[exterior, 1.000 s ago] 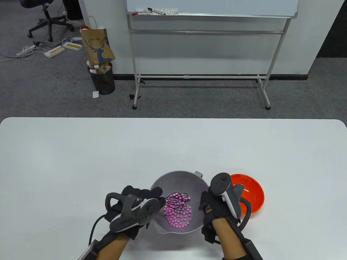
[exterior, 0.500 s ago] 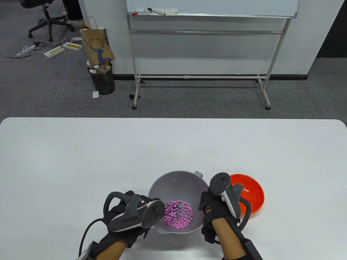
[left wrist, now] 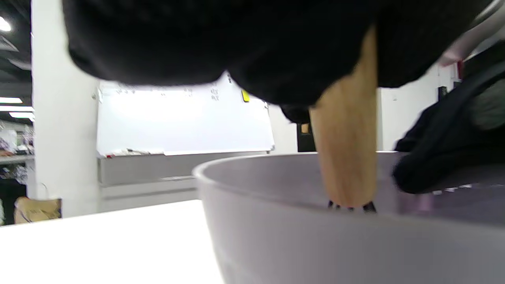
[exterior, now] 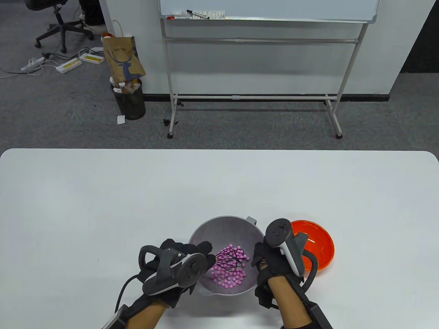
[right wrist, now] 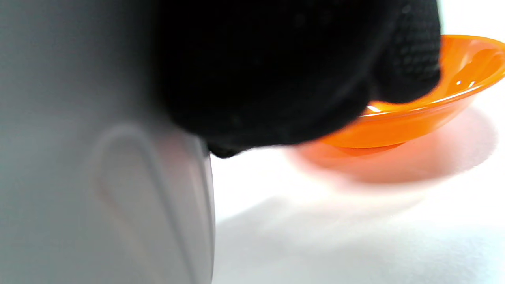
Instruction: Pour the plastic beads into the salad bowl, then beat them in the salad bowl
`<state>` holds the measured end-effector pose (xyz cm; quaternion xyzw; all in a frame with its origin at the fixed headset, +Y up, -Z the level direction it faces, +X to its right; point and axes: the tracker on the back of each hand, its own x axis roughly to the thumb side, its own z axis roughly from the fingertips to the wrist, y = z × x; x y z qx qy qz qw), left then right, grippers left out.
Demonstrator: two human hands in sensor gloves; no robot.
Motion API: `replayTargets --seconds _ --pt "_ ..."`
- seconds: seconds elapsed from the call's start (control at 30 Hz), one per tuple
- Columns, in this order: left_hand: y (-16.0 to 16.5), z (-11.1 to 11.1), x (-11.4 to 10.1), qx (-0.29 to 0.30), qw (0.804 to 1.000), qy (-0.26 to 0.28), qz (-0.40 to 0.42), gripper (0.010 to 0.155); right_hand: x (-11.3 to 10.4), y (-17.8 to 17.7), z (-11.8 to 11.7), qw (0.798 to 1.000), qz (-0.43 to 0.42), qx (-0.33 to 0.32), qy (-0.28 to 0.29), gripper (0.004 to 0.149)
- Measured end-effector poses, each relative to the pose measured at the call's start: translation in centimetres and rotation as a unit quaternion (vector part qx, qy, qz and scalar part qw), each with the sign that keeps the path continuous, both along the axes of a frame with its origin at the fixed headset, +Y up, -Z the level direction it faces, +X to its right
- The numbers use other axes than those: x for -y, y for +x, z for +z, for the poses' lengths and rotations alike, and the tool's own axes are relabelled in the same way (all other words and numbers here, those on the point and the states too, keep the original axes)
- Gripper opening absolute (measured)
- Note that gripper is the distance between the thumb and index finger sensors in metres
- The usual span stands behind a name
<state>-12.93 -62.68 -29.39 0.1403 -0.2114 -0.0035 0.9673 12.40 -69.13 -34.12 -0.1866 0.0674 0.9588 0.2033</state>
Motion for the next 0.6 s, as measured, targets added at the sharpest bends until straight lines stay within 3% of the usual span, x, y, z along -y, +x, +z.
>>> replayTargets --seconds 0.13,0.4,0.6 --pt "-0.6 -0.1 -0.7 -0.014 1.0 0.015 -0.02 0.047 0.0 0.0 0.0 1.0 -0.001 0.0 0.0 0.047" --pt "0.3 1.3 -2.4 0.003 0.996 -0.043 -0.08 0.042 0.0 0.0 0.0 1.0 0.0 0.0 -0.001 0.047" --pt "0.9 2.0 -2.6 0.08 0.99 -0.111 -0.023 0.043 0.0 0.0 0.0 1.0 0.001 0.001 -0.001 0.047"
